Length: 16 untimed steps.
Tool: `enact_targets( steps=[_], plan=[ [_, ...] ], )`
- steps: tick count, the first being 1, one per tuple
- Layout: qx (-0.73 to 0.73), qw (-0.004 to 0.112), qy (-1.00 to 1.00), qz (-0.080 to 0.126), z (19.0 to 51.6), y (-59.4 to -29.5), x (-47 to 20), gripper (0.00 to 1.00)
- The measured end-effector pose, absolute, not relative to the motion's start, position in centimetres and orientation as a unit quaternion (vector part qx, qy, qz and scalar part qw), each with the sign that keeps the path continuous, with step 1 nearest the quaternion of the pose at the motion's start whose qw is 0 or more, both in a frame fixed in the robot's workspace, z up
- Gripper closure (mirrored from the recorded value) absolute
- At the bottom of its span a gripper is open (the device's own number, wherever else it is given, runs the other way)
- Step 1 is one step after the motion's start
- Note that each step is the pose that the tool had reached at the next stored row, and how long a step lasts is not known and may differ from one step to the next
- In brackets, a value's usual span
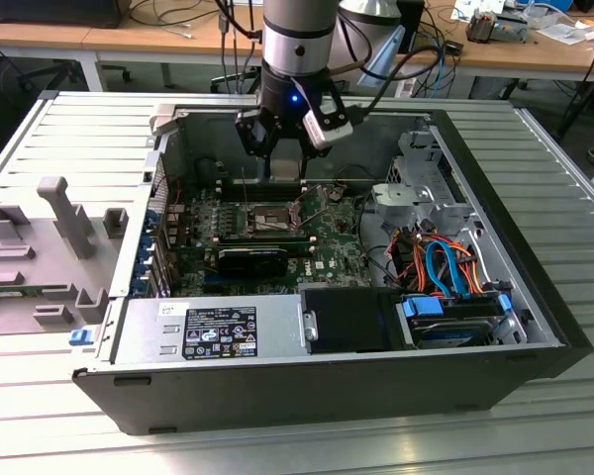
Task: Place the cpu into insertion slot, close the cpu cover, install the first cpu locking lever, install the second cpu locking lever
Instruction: 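Place the cpu into insertion slot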
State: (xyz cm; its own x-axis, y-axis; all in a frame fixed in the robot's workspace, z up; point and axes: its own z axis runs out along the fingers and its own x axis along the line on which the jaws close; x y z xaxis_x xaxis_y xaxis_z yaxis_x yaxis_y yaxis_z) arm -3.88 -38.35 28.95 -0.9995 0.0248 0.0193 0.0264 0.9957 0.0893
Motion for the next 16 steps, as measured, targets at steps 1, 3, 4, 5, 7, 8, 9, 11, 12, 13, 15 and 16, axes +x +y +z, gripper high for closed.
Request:
enact_targets(
  steps=[1,3,4,5,7,8,9,11,12,13,15,16],
  plan=[
    [-0.013,0.009,-0.999,-0.045,28.88,-38.40,-3.88,0.46],
    [-0.013,0.009,-0.999,-0.045,28.81,-38.45,-3.88,0.46],
    [-0.013,0.009,-0.999,-0.045,28.80,-38.46,-3.88,0.46],
    [-0.013,0.009,-0.999,-0.045,28.77,-38.48,-3.88,0.46],
    [-0.013,0.009,-0.999,-0.045,28.75,-38.49,-3.88,0.46],
    [-0.013,0.009,-0.999,-0.045,28.72,-38.50,-3.88,0.46],
    [-0.013,0.009,-0.999,-0.045,28.70,-38.51,-3.88,0.46],
    [-0.013,0.009,-0.999,-0.045,28.68,-38.53,-3.88,0.46],
    [-0.013,0.009,-0.999,-0.045,28.67,-38.54,-3.88,0.46],
    [-0.013,0.009,-0.999,-0.045,28.65,-38.54,-3.88,0.46],
    [-0.013,0.009,-0.999,-0.045,28.63,-38.56,-3.88,0.46],
    [-0.013,0.009,-0.999,-0.045,28.61,-38.57,-3.88,0.46]
  ],
)
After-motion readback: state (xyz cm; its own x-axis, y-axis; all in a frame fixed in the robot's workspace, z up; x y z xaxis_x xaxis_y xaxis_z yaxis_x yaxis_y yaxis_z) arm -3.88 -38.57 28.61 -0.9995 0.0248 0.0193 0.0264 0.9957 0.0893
